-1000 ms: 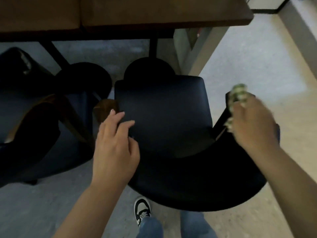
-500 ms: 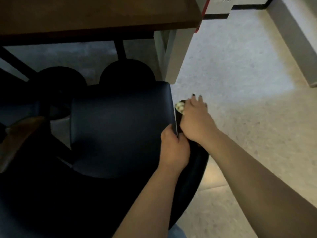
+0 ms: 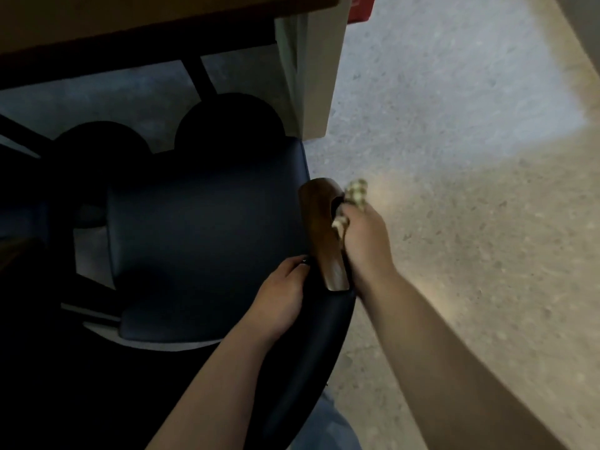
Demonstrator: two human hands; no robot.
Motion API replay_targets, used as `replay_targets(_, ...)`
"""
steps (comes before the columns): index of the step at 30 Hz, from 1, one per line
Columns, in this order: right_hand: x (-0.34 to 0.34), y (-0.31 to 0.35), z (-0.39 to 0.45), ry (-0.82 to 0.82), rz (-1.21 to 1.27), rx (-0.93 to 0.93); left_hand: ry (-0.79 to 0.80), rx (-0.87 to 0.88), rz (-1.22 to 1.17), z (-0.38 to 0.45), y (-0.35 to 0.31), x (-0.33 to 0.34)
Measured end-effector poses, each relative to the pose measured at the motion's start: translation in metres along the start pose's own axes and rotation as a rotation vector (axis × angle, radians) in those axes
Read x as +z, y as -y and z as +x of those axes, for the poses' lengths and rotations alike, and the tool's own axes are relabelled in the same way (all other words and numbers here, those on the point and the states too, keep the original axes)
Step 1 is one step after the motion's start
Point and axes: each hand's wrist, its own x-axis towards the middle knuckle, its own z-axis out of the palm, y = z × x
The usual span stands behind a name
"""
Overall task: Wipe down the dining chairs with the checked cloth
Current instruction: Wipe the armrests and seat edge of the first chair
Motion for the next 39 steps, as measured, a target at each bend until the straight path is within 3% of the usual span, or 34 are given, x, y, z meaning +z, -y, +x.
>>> replay_targets(3, 0.003, -0.002, -0.011, 0.019, 0.373, 0.267, -0.001, 0.002, 0.005, 0.003, 0.004, -0.001)
replay_targets(8, -0.001, 0.012, -0.024, 0.143, 0.043, 0.193, 0.005, 0.032, -0.018, 0.004, 0.008, 0.000)
replay_targets(11, -0.008, 0.013, -0.040, 0.181, 0.095, 0.171, 0.000, 0.006, -0.103, 0.002, 0.004, 0.001)
replay_targets(17, 0.011, 0.019, -0.018, 0.167, 0.104, 0.287, 0.005, -0.005, -0.032, 0.001, 0.000, -0.003)
replay_targets(23, 0.001, 0.022, -0.054, 0.224, 0.020, 0.129, -0.016, -0.002, -0.050, -0.004, -0.003, -0.003)
replay_targets(24, 0.002, 0.020, -0.063, 0.226, -0.135, 0.008, -0.023, 0.002, -0.076, -0.006, -0.003, -0.003)
replay_targets(27, 0.012, 0.013, -0.075, 0.170, -1.238, -0.506, -0.036, -0.077, -0.107, -0.010, -0.002, -0.005)
replay_targets(29, 0.025, 0.020, -0.060, 0.206, -1.693, -0.705, -0.023, -0.156, 0.046, -0.008, 0.003, -0.009)
replay_targets(31, 0.044, 0.028, -0.035, 0.356, -1.990, -0.711, 0.014, -0.192, 0.195, -0.004, 0.008, -0.012)
replay_targets(34, 0.077, 0.039, 0.007, 0.515, -2.352, -0.548, 0.054, -0.216, 0.283, -0.003, 0.009, -0.014)
replay_targets(36, 0.094, 0.047, 0.026, 0.536, -2.441, -0.445, 0.073, -0.201, 0.316, -0.005, 0.007, -0.017)
replay_targets(39, 0.102, 0.040, 0.028, 0.541, -2.562, -0.431, 0.128, -0.177, 0.405, -0.002, 0.013, -0.021)
